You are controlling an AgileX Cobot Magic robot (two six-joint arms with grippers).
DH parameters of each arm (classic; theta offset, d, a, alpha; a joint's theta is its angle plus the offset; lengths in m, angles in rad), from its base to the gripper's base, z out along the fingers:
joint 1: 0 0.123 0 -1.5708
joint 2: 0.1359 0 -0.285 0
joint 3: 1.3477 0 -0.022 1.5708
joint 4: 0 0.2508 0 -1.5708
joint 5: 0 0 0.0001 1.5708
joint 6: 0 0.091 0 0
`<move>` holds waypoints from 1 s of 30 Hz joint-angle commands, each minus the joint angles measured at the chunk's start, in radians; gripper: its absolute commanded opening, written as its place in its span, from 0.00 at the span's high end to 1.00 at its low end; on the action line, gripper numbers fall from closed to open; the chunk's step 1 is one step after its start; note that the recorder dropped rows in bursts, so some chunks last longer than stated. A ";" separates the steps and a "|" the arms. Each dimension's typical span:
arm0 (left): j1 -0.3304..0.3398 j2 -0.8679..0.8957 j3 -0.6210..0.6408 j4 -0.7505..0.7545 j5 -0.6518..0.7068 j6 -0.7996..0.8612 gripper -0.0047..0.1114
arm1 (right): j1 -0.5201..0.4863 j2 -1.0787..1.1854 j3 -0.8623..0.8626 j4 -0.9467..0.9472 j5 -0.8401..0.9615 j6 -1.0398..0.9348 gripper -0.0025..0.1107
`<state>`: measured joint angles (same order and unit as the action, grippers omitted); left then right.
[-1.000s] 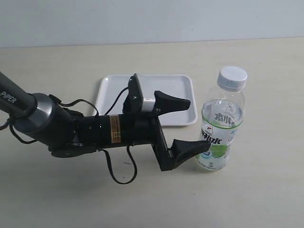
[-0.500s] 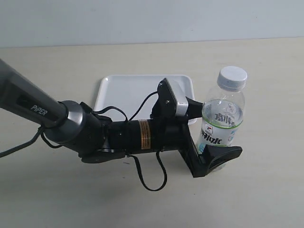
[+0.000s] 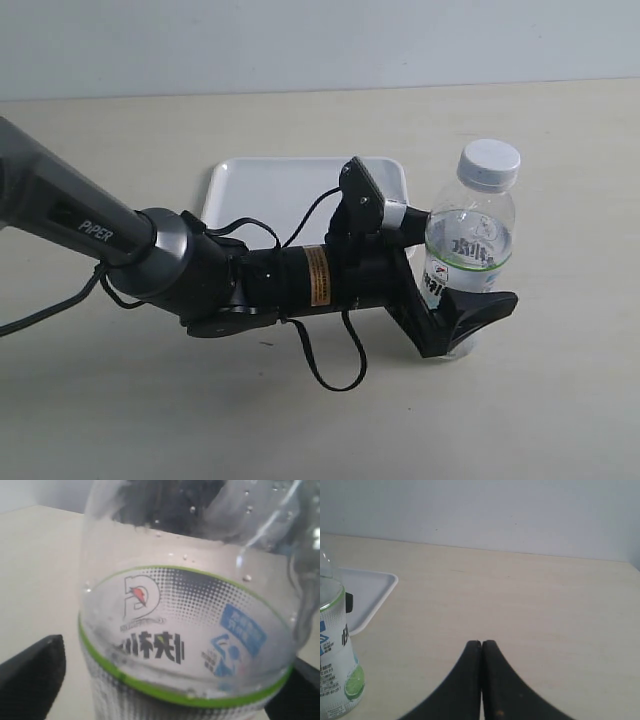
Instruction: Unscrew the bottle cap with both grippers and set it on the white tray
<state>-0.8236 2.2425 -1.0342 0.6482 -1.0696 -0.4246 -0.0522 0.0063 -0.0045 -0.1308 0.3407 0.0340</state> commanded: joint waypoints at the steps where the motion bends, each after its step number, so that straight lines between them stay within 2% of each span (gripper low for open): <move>1: -0.003 0.003 -0.003 -0.005 0.002 -0.009 0.39 | -0.005 -0.006 0.005 -0.001 -0.009 -0.004 0.98; 6: -0.003 0.003 -0.003 -0.003 0.002 -0.003 0.90 | -0.005 -0.006 0.005 -0.001 -0.009 -0.002 0.98; 7: -0.003 0.003 -0.003 0.003 0.002 -0.001 0.96 | -0.005 -0.006 0.005 -0.001 -0.009 -0.002 0.98; 10: 0.003 0.000 -0.003 0.037 0.002 0.003 0.96 | -0.005 -0.006 0.005 -0.003 -0.009 -0.004 0.98; 15: 0.035 -0.073 0.019 0.178 0.037 -0.024 0.96 | -0.005 -0.006 0.005 -0.003 -0.009 -0.004 0.98; 22: 0.037 -0.201 0.082 0.186 0.301 -0.059 0.96 | -0.005 -0.006 0.005 -0.003 -0.009 -0.006 0.98; 27: 0.037 -0.246 0.159 0.186 0.286 0.012 0.96 | -0.005 -0.006 0.005 0.000 -0.009 -0.006 0.98; 30: 0.070 -0.263 0.209 0.185 0.212 0.034 0.96 | -0.005 -0.006 0.005 -0.015 -0.009 -0.006 0.98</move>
<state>-0.7784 2.0008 -0.8569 0.8396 -0.8030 -0.4070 -0.0522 0.0063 -0.0045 -0.1308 0.3407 0.0340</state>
